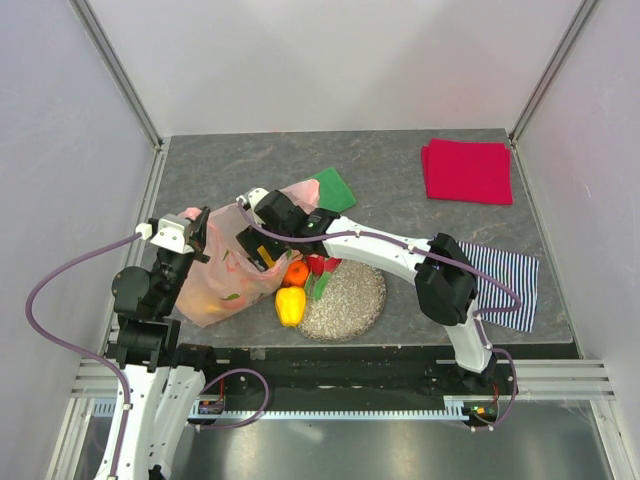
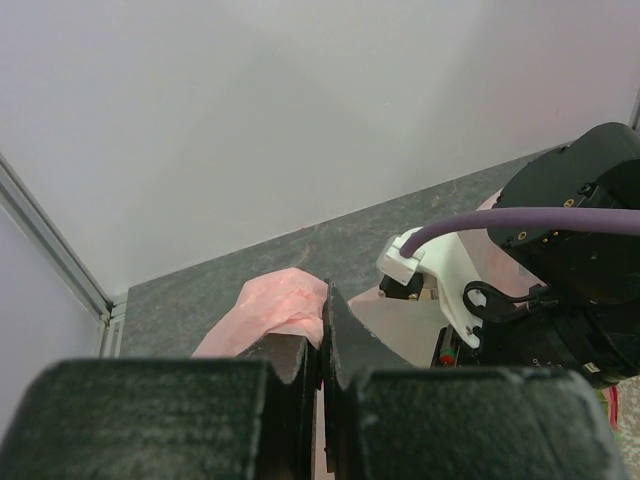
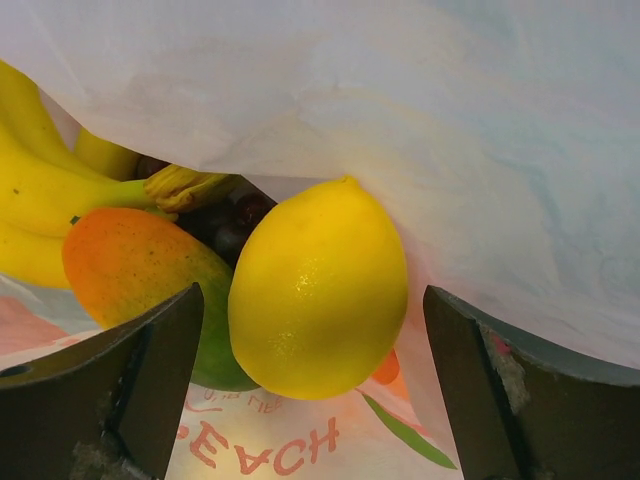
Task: Place the fruits into the plastic bag
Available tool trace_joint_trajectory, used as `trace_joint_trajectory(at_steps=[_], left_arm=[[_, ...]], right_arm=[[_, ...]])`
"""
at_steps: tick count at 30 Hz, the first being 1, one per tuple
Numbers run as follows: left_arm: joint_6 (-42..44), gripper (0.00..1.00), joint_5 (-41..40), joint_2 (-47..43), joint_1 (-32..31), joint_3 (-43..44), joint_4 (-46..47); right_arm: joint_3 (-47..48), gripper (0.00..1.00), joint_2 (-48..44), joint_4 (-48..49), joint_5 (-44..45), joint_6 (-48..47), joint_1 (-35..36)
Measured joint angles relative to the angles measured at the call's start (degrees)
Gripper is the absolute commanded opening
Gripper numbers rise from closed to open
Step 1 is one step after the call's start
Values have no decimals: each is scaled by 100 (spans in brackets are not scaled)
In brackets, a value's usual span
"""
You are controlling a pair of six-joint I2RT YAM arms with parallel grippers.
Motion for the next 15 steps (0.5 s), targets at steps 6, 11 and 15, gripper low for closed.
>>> trace_joint_trajectory(at_steps=[6,11,15], left_arm=[[0,2,0,0,0,0,0],[0,1,0,0,0,0,0],[0,2,0,0,0,0,0]], right_arm=[[24,98,-96,81,-63,-13,-2],[452,98,-393,260,-326,-4,-2],[247,97,-1257,988,-603,-15,13]])
